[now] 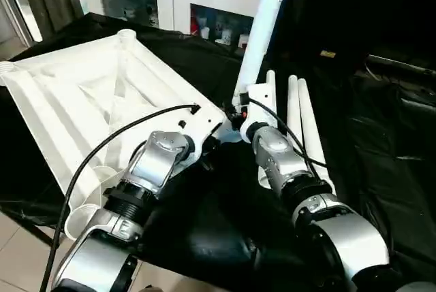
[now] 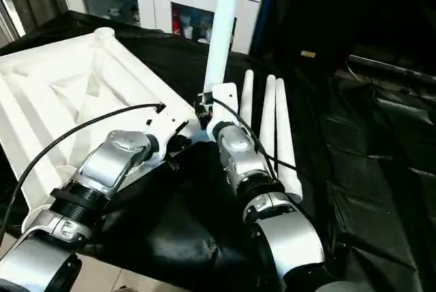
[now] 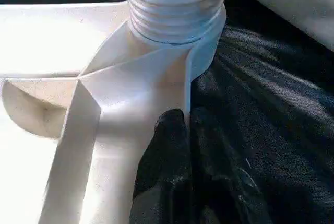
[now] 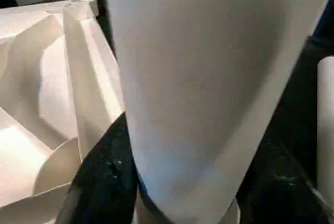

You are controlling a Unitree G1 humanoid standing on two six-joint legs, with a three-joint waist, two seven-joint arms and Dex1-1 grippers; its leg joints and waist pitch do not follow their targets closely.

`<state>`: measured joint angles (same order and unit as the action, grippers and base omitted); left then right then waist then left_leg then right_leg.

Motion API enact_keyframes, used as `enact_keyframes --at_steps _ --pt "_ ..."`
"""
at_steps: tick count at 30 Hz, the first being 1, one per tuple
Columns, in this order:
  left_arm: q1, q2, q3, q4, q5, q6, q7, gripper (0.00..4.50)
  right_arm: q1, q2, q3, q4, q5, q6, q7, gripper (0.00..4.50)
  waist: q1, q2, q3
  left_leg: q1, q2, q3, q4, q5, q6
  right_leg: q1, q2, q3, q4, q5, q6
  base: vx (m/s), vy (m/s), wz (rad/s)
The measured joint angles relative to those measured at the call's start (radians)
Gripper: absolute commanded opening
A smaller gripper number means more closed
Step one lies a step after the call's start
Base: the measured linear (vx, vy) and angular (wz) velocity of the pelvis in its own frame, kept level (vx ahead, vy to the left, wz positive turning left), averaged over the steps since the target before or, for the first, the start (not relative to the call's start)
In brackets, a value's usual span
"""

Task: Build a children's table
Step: Insert table leg to table base

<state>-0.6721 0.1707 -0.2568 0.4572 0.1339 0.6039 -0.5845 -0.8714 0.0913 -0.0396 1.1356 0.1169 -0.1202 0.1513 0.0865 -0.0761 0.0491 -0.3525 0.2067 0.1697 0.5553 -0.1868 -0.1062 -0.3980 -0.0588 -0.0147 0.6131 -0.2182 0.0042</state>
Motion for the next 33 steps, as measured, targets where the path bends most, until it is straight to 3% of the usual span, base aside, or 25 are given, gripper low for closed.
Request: enact_keyframes --at_steps 14,17,24,33 --pt "0.008 0.055 0.003 -0.031 -0.006 -0.043 -0.04 0.0 -0.005 -0.02 -0.03 -0.033 0.03 0.041 0.179 3.87 -0.014 0.01 0.014 -0.005 0.001 0.001 -0.001 0.0 0.0 -0.005 0.001 0.0 0.0 0.001 -0.001 0.0 0.0 0.0" --pt "0.014 0.068 0.001 -0.045 -0.011 -0.047 -0.061 0.0 0.004 -0.045 -0.005 -0.064 0.026 0.057 0.241 3.94 -0.019 0.012 0.017 -0.006 0.001 0.002 -0.001 0.004 0.003 -0.006 0.002 -0.001 0.0 0.001 -0.001 0.0 0.0 0.0" --pt "0.075 0.189 -0.015 -0.095 -0.044 -0.189 -0.224 0.0 0.129 -0.194 0.128 -0.272 -0.015 0.1 0.554 3.94 -0.011 0.013 0.019 -0.012 0.001 0.003 0.0 0.006 0.01 -0.009 0.002 -0.002 -0.002 0.001 -0.002 0.0 0.0 0.0" --pt "0.138 0.303 -0.017 -0.135 -0.1 -0.317 -0.423 0.0 0.221 -0.294 0.201 -0.459 -0.005 0.159 0.792 3.94 0.005 0.013 0.019 -0.013 0.001 0.004 0.004 0.005 0.012 -0.009 0.001 -0.002 0.0 0.001 -0.002 0.0 0.0 0.0"
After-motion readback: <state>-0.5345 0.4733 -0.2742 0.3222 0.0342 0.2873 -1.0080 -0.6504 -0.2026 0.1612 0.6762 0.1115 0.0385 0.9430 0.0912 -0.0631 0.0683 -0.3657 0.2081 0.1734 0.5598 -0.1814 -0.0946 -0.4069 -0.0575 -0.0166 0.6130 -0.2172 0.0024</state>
